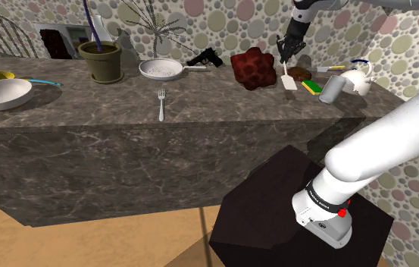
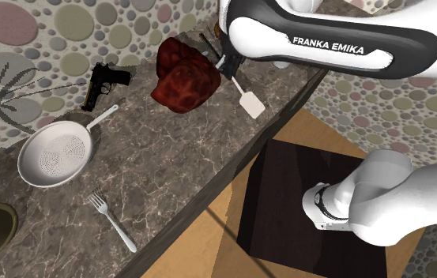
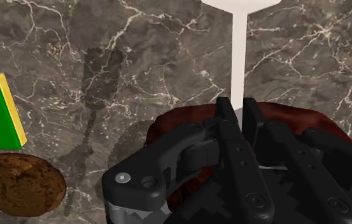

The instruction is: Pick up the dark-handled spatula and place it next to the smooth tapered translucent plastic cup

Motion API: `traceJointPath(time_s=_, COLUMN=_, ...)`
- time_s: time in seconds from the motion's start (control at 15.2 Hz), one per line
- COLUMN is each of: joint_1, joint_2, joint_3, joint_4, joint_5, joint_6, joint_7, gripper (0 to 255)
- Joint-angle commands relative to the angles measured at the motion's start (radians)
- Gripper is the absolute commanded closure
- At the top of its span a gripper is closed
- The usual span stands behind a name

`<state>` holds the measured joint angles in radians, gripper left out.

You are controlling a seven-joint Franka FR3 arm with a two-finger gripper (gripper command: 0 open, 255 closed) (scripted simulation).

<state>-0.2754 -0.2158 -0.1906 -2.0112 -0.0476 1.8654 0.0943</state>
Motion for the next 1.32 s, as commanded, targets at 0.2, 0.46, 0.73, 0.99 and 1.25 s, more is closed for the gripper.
traceJointPath(time_s=0.2, joint_1=-0.050, joint_2=-0.008, joint_3=-0.076, joint_4=-0.005, joint_5=-0.010, joint_6=0.001, joint_7=-0.124, gripper=255)
traceJointPath(time_s=0.46, joint_1=-0.088, joint_2=0.004, joint_3=-0.139, joint_4=0.011, joint_5=-0.013, joint_6=-0.001, joint_7=-0.223, gripper=255)
traceJointPath(time_s=0.73, joint_1=-0.125, joint_2=0.033, joint_3=-0.203, joint_4=0.046, joint_5=-0.008, joint_6=-0.005, joint_7=-0.327, gripper=255)
traceJointPath(time_s=0.99, joint_1=-0.165, joint_2=0.085, joint_3=-0.272, joint_4=0.103, joint_5=0.012, joint_6=-0.012, joint_7=-0.444, gripper=255)
traceJointPath(time_s=1.25, joint_1=-0.167, joint_2=0.088, joint_3=-0.274, joint_4=0.051, joint_5=0.012, joint_6=0.041, joint_7=-0.445, gripper=255)
